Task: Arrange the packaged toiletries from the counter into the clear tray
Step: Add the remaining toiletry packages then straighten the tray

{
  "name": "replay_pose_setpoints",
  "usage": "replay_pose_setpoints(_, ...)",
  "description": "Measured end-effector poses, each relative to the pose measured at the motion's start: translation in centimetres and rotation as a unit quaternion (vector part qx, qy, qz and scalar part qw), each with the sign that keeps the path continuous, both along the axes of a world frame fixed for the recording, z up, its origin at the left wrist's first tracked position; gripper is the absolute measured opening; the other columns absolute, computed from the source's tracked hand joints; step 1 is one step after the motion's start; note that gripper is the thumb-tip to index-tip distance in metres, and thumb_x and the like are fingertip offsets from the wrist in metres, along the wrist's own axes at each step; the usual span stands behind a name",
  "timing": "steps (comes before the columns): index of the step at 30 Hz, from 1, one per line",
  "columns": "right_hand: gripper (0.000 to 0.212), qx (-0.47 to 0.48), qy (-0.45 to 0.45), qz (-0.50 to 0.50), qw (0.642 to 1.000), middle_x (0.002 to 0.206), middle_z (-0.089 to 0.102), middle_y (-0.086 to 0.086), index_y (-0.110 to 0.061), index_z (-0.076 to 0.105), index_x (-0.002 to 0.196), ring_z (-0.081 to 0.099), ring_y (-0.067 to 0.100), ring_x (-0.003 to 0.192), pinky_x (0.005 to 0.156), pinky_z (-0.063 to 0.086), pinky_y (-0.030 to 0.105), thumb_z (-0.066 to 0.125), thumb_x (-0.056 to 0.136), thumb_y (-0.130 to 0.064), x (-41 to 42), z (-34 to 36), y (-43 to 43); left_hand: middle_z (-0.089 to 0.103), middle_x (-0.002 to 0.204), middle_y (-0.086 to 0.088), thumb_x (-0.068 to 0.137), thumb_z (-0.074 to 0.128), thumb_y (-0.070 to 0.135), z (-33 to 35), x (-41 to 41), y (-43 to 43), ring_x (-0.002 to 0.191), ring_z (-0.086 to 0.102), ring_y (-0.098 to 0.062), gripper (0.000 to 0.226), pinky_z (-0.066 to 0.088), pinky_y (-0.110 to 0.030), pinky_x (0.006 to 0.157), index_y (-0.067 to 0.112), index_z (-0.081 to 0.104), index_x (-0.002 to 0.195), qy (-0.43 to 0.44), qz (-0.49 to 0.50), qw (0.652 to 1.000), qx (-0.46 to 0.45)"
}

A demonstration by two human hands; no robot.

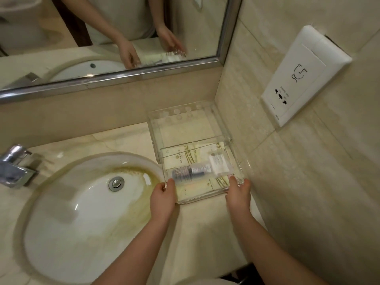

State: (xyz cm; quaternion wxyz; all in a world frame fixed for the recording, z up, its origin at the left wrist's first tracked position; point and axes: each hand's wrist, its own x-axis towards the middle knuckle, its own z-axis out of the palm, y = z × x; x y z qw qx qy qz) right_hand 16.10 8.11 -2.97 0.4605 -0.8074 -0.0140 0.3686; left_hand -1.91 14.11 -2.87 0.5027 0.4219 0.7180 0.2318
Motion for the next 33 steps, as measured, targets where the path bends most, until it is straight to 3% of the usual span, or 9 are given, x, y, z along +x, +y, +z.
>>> replay_pose_setpoints(4,0.075,-0.003,0.002,0.007,1.000,0.156,0.038,0.009,-0.023,0.022,0.155,0.051,0.032,0.131,0.110,0.041,0.049,0.054,0.092,-0.047,-0.2,0.2,0.4,0.042,0.063,-0.002,0.091,0.053,0.044,0.1,0.3,1.8,0.060,0.042,-0.021,0.042,0.035,-0.034,0.060,0.013,0.039,0.065,0.011,0.023,0.999,-0.031)
replay_pose_setpoints(8,0.074,0.014,-0.010,0.021,1.000,0.153,0.042,0.008,-0.021,0.025,0.154,0.051,0.031,0.130,0.109,0.042,0.050,0.053,0.091,-0.049,-0.2,0.7,1.5,0.048,0.065,0.000,0.086,0.055,0.055,0.2,0.5,3.1,0.061,0.049,-0.021,0.047,0.040,-0.033,0.060,0.012,0.044,0.069,0.013,0.027,0.999,-0.040)
replay_pose_setpoints(12,0.080,0.027,-0.020,0.033,0.999,0.150,0.047,0.007,-0.020,0.033,0.150,0.053,0.029,0.130,0.109,0.042,0.050,0.052,0.082,-0.057,-0.1,1.1,2.7,0.066,0.083,-0.003,0.073,0.059,0.064,0.5,0.8,4.5,0.078,0.066,-0.025,0.056,0.055,-0.041,0.076,0.010,0.060,0.089,0.015,0.024,0.998,-0.054)
replay_pose_setpoints(15,0.078,0.029,-0.014,0.033,0.999,0.154,0.041,0.005,-0.020,0.028,0.154,0.049,0.029,0.134,0.112,0.039,0.047,0.054,0.088,-0.053,0.0,1.3,3.2,0.066,0.084,-0.004,0.076,0.063,0.056,0.4,1.1,5.2,0.079,0.065,-0.025,0.046,0.056,-0.045,0.081,0.012,0.059,0.085,0.009,0.027,0.997,-0.065)
replay_pose_setpoints(18,0.077,0.030,-0.022,0.035,0.999,0.153,0.044,0.007,-0.018,0.030,0.152,0.050,0.029,0.133,0.111,0.040,0.048,0.053,0.087,-0.052,-0.1,1.4,3.5,0.064,0.085,-0.003,0.075,0.061,0.058,0.5,1.2,5.7,0.083,0.065,-0.027,0.054,0.055,-0.045,0.083,0.008,0.059,0.093,0.018,0.034,0.997,-0.069)
replay_pose_setpoints(21,0.084,0.030,-0.031,0.041,0.998,0.149,0.049,0.009,-0.017,0.035,0.149,0.053,0.030,0.130,0.110,0.043,0.049,0.052,0.078,-0.058,-0.3,1.6,4.1,0.065,0.091,-0.005,0.073,0.060,0.062,0.5,1.3,6.2,0.087,0.064,-0.029,0.063,0.054,-0.042,0.082,0.006,0.060,0.102,0.022,0.039,0.997,-0.070)
replay_pose_setpoints(27,0.075,0.018,-0.038,0.050,0.998,0.145,0.052,0.007,-0.016,0.031,0.152,0.055,0.029,0.127,0.108,0.043,0.047,0.056,0.089,-0.048,0.0,1.7,5.3,0.060,0.086,-0.001,0.080,0.063,0.054,0.4,1.6,7.0,0.081,0.059,-0.023,0.052,0.043,-0.033,0.070,0.005,0.055,0.098,0.006,0.072,0.996,-0.043)
replay_pose_setpoints(30,0.077,0.023,-0.044,0.056,0.997,0.139,0.057,0.008,-0.017,0.030,0.152,0.058,0.030,0.122,0.104,0.047,0.046,0.057,0.084,-0.042,-0.2,1.8,6.0,0.055,0.114,-0.005,0.082,0.067,0.043,0.6,1.8,6.9,0.093,0.051,-0.023,0.054,0.040,-0.032,0.080,0.008,0.047,0.119,-0.035,0.116,0.992,-0.032)
replay_pose_setpoints(33,0.088,0.033,-0.012,0.065,0.997,0.154,0.042,0.004,-0.026,0.018,0.157,0.050,0.028,0.133,0.112,0.039,0.049,0.055,0.077,-0.040,-0.4,2.3,6.6,0.039,0.143,-0.010,0.080,0.073,0.034,0.1,1.7,6.3,0.116,0.050,-0.026,0.078,0.040,-0.034,0.098,0.012,0.034,0.143,-0.060,0.087,0.994,-0.004)
